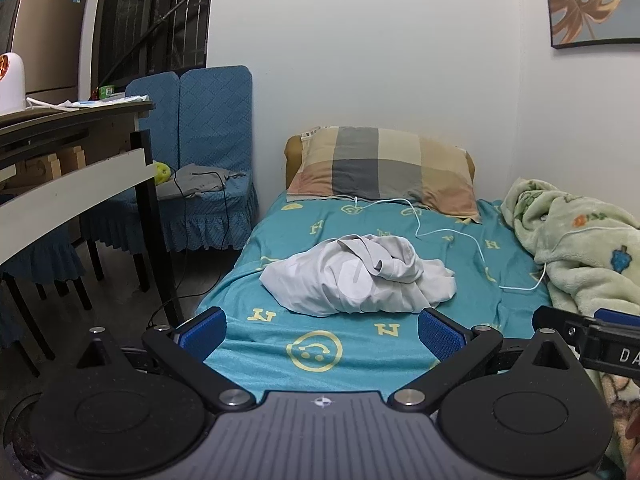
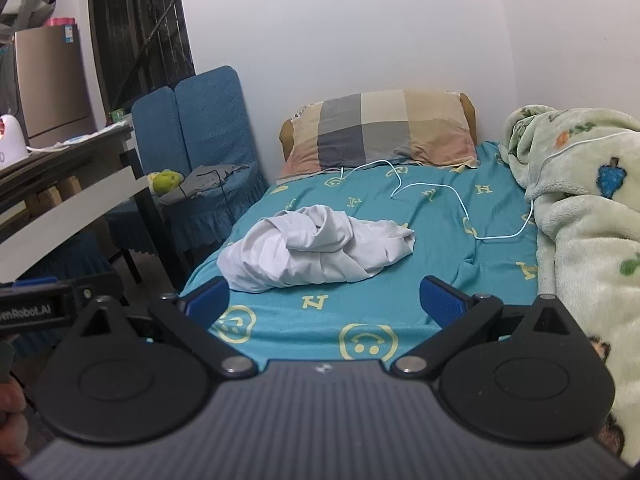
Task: Fold clothes
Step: 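Move both grippers open toward the crumpled white T-shirt on the bed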
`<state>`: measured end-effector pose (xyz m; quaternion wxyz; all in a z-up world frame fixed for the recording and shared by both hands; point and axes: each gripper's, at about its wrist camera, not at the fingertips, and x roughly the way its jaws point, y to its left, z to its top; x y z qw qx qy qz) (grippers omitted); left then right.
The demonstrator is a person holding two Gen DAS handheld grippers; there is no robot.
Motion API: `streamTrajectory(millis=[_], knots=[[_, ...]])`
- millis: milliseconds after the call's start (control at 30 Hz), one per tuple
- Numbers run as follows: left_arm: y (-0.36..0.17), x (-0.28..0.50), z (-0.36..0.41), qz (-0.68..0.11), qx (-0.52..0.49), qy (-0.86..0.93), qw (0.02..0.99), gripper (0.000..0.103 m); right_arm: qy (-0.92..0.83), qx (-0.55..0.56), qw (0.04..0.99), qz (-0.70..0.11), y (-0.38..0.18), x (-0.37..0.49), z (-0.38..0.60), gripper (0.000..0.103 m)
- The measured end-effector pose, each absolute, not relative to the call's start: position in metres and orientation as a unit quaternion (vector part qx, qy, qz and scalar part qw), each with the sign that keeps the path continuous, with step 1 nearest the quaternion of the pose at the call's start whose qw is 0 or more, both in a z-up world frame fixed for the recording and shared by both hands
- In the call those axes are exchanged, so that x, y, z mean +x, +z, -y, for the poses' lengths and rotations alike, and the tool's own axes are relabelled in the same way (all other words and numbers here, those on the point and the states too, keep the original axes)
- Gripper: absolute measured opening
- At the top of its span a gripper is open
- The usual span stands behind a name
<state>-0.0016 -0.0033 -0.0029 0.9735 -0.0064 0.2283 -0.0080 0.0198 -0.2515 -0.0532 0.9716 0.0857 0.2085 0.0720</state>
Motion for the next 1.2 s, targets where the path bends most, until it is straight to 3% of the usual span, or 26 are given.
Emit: streamTrajectory(millis=[1200], knots=[[-0.018,-0.007,0.019,-0.227,0.025,0.012,0.974,0.103,0.064,0.120,0.981,-0.136,-0.053,-0.001,0.275,0.103]])
